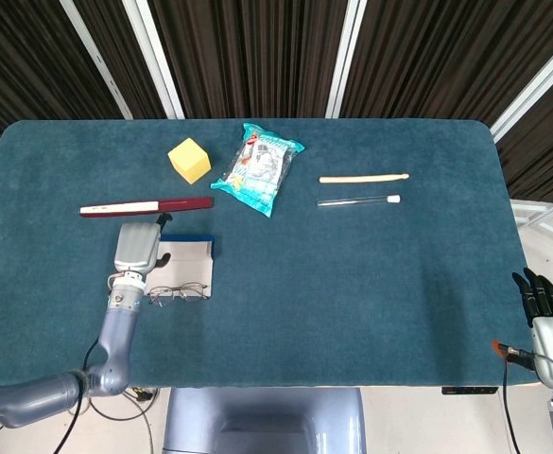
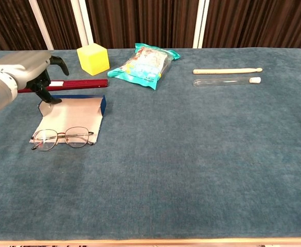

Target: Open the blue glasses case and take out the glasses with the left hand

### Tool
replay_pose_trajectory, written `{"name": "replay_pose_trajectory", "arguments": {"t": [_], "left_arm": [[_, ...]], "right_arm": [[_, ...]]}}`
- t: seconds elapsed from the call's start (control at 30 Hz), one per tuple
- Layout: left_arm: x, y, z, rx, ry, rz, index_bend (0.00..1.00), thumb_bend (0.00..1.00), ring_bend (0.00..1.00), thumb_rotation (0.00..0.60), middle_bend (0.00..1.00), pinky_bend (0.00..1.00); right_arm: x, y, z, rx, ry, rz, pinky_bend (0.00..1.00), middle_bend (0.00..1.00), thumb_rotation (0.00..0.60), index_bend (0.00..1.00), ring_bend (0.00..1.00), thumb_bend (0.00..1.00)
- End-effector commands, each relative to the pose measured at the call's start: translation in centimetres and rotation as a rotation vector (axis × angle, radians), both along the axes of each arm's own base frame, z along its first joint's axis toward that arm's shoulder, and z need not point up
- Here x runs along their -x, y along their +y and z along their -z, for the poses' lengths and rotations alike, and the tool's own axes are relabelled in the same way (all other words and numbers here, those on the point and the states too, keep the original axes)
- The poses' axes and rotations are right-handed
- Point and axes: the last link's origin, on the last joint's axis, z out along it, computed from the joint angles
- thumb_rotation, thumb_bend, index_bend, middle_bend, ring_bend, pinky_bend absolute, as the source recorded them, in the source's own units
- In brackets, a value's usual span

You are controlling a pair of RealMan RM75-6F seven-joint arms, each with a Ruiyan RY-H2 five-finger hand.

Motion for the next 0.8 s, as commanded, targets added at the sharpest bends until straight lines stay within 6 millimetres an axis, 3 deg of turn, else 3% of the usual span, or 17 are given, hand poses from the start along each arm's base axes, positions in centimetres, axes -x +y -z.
{"name": "replay_pose_trajectory", "arguments": {"t": [0.03,0.37,0.8], "left_arm": [[0.2,-2.8,-1.2,0.051,0.002,0.001,0.39,0.27,0.94,0.6,1.0,1.0],[0.6,-7.3,-1.3,0.141,0.001,-0.082,0.47,0.33,0.99,0.6,1.0,1.0],[1.0,-7.5,0.1,0.132,0.002,-0.145,0.48,0.33,0.99,0.6,1.0,1.0]], "right_arm": [[0.0,0.0,0.0,-0.001,0.0,-0.002,0.18,0.0,0.6,0.0,0.0,0.18],[-0.2,0.1,0.0,-0.007,-0.007,-0.01,0.18,0.0,0.6,0.0,0.0,0.18],[-0.2,0.1,0.0,-0.013,-0.014,-0.013,0.18,0.0,0.6,0.0,0.0,0.18]]}}
